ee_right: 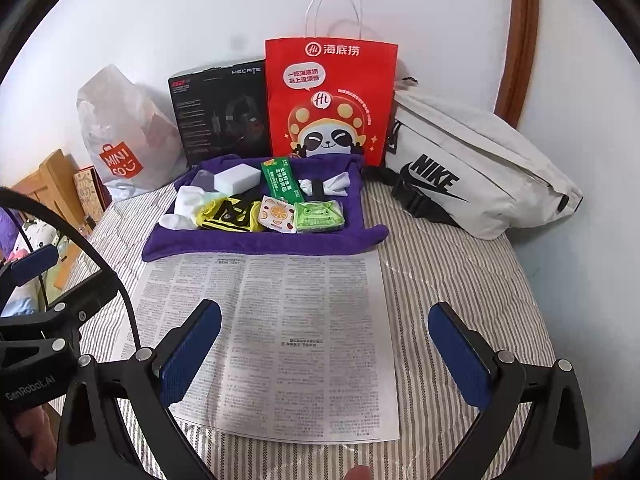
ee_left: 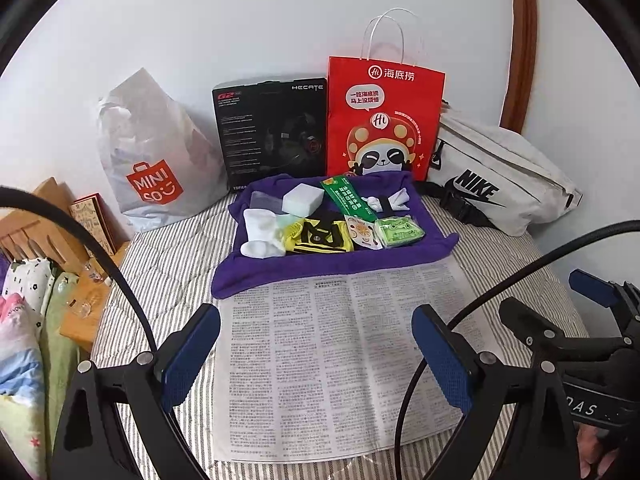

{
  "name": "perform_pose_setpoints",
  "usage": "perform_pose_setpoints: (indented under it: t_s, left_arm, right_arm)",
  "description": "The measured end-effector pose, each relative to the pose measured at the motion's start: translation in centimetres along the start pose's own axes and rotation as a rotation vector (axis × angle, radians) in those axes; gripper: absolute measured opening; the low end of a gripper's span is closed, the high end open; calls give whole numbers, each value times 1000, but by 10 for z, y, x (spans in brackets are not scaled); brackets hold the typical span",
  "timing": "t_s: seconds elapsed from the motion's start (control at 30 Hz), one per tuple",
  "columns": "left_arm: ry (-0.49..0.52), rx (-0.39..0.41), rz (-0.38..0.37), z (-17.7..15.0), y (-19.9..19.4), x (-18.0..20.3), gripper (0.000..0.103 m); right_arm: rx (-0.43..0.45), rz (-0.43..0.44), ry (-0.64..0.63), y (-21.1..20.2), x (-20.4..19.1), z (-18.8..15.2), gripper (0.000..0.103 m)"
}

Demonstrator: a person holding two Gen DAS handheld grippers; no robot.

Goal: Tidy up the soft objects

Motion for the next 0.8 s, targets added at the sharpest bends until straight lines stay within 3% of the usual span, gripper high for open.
perform_pose_setpoints:
  t_s: [0.8]
  left_arm:
    - [-12, -15, 45, -5, -5, -13, 97]
  right_arm:
    - [9, -1, -11, -5, 0, -1, 102]
Point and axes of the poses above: each gripper's, at about its wrist camera, not at the fingertips, and y roughly the way its jaws point, x to its right, z to its top, the point moved 8 cm from there along y, roughly the way its jaws point, and after that the axes turned 11 degrees about x, right-handed, at the moved point
